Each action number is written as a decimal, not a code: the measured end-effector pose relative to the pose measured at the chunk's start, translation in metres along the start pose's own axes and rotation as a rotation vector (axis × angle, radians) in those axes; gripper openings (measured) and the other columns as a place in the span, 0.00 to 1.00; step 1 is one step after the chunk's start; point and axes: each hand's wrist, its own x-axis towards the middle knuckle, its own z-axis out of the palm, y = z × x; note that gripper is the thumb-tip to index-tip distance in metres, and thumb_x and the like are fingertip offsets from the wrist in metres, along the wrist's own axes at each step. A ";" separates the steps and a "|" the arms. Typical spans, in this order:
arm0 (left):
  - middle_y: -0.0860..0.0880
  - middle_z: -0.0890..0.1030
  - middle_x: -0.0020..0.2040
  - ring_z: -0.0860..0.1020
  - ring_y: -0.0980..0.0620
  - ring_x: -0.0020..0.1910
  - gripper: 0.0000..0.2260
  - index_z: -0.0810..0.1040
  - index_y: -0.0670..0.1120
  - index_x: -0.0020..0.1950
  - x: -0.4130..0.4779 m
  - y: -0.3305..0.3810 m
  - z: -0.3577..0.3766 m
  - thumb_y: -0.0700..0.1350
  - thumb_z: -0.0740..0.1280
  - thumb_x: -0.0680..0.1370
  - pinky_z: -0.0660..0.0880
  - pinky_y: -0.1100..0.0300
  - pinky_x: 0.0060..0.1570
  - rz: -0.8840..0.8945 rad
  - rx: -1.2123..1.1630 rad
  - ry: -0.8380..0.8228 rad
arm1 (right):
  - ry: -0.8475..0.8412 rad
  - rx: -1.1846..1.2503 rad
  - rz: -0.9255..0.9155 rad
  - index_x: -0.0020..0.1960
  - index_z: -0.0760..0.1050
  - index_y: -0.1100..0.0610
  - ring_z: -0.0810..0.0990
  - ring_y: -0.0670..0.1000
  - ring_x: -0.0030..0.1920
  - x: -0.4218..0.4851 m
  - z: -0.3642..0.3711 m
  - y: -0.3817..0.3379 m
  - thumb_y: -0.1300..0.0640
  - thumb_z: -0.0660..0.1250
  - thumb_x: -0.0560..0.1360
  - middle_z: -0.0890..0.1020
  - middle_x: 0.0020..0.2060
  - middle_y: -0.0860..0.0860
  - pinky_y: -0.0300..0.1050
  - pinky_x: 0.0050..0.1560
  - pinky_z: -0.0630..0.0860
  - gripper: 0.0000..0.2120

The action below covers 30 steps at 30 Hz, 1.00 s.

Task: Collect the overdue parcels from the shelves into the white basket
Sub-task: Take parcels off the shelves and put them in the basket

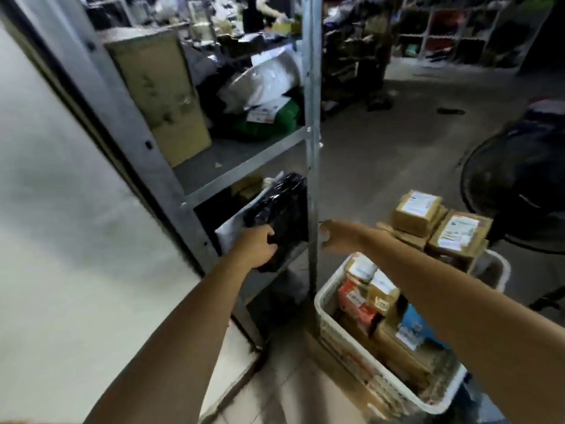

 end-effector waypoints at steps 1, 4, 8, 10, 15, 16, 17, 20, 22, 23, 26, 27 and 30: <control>0.44 0.79 0.62 0.78 0.43 0.59 0.19 0.72 0.46 0.70 -0.016 -0.016 -0.001 0.51 0.66 0.80 0.74 0.57 0.53 -0.029 -0.009 0.017 | -0.003 -0.029 -0.049 0.66 0.75 0.58 0.77 0.58 0.60 0.002 0.005 -0.018 0.54 0.66 0.76 0.78 0.63 0.56 0.44 0.56 0.72 0.19; 0.45 0.80 0.60 0.79 0.42 0.58 0.17 0.75 0.48 0.66 -0.089 -0.076 -0.001 0.50 0.66 0.79 0.72 0.56 0.49 -0.164 -0.015 0.114 | -0.046 -0.103 -0.194 0.67 0.73 0.57 0.76 0.59 0.62 0.003 0.025 -0.090 0.51 0.67 0.76 0.77 0.63 0.56 0.45 0.58 0.72 0.22; 0.47 0.81 0.61 0.77 0.46 0.63 0.18 0.74 0.52 0.68 -0.185 -0.142 0.003 0.53 0.67 0.79 0.74 0.55 0.61 -0.380 -0.080 0.196 | -0.123 -0.188 -0.374 0.66 0.72 0.56 0.76 0.58 0.61 -0.007 0.050 -0.185 0.49 0.65 0.77 0.77 0.64 0.56 0.45 0.54 0.71 0.20; 0.48 0.80 0.63 0.76 0.47 0.65 0.18 0.73 0.52 0.69 -0.245 -0.176 0.005 0.53 0.66 0.80 0.73 0.55 0.62 -0.516 -0.107 0.232 | -0.150 -0.212 -0.476 0.68 0.70 0.55 0.75 0.57 0.63 -0.019 0.069 -0.239 0.48 0.65 0.78 0.75 0.67 0.54 0.43 0.55 0.70 0.21; 0.45 0.78 0.66 0.75 0.45 0.65 0.20 0.72 0.52 0.71 -0.403 -0.235 0.023 0.52 0.67 0.79 0.73 0.54 0.62 -0.810 -0.122 0.342 | -0.182 -0.254 -0.709 0.73 0.67 0.54 0.72 0.55 0.68 -0.091 0.118 -0.352 0.48 0.67 0.78 0.75 0.68 0.52 0.45 0.64 0.69 0.26; 0.45 0.78 0.67 0.75 0.44 0.66 0.20 0.72 0.53 0.71 -0.430 -0.240 0.029 0.52 0.67 0.79 0.73 0.53 0.63 -0.856 -0.132 0.362 | -0.193 -0.258 -0.747 0.72 0.68 0.54 0.72 0.55 0.67 -0.106 0.128 -0.366 0.48 0.67 0.78 0.77 0.66 0.52 0.44 0.63 0.69 0.25; 0.45 0.78 0.67 0.75 0.44 0.66 0.21 0.72 0.53 0.70 -0.464 -0.245 0.039 0.53 0.67 0.78 0.73 0.52 0.64 -0.915 -0.149 0.368 | -0.208 -0.266 -0.792 0.72 0.68 0.54 0.73 0.55 0.67 -0.128 0.141 -0.380 0.49 0.68 0.78 0.78 0.65 0.52 0.44 0.62 0.69 0.25; 0.45 0.79 0.65 0.76 0.43 0.64 0.21 0.73 0.52 0.69 -0.551 -0.248 0.069 0.52 0.68 0.77 0.74 0.51 0.63 -1.023 -0.200 0.376 | -0.248 -0.322 -0.906 0.71 0.69 0.54 0.74 0.57 0.65 -0.189 0.180 -0.411 0.48 0.67 0.77 0.78 0.63 0.54 0.47 0.63 0.72 0.24; 0.45 0.78 0.65 0.77 0.44 0.62 0.20 0.74 0.50 0.69 -0.602 -0.244 0.094 0.52 0.67 0.77 0.75 0.51 0.62 -1.108 -0.242 0.412 | -0.269 -0.333 -0.953 0.70 0.70 0.53 0.76 0.57 0.63 -0.225 0.209 -0.427 0.47 0.67 0.77 0.78 0.63 0.56 0.47 0.60 0.72 0.24; 0.45 0.78 0.65 0.77 0.44 0.62 0.20 0.75 0.50 0.69 -0.624 -0.240 0.104 0.52 0.67 0.77 0.75 0.51 0.63 -1.138 -0.269 0.423 | -0.277 -0.336 -0.975 0.70 0.70 0.53 0.76 0.58 0.63 -0.241 0.221 -0.435 0.47 0.68 0.77 0.78 0.63 0.56 0.46 0.59 0.72 0.24; 0.47 0.75 0.69 0.75 0.44 0.66 0.21 0.72 0.52 0.72 -0.695 -0.214 0.147 0.55 0.65 0.79 0.73 0.52 0.65 -1.183 -0.306 0.417 | -0.343 -0.403 -1.049 0.72 0.69 0.52 0.74 0.57 0.66 -0.298 0.262 -0.458 0.46 0.68 0.76 0.74 0.68 0.55 0.46 0.60 0.71 0.26; 0.48 0.74 0.70 0.74 0.44 0.67 0.21 0.71 0.53 0.72 -0.723 -0.207 0.162 0.55 0.65 0.80 0.72 0.52 0.65 -1.230 -0.314 0.419 | -0.358 -0.434 -1.082 0.72 0.69 0.53 0.74 0.57 0.66 -0.322 0.276 -0.468 0.46 0.68 0.76 0.74 0.68 0.55 0.46 0.61 0.71 0.26; 0.48 0.77 0.68 0.77 0.45 0.64 0.20 0.71 0.55 0.71 -0.791 -0.187 0.200 0.54 0.64 0.79 0.74 0.55 0.62 -1.378 -0.366 0.476 | -0.390 -0.463 -1.214 0.68 0.72 0.54 0.76 0.57 0.63 -0.382 0.318 -0.497 0.49 0.69 0.76 0.77 0.65 0.54 0.43 0.58 0.72 0.23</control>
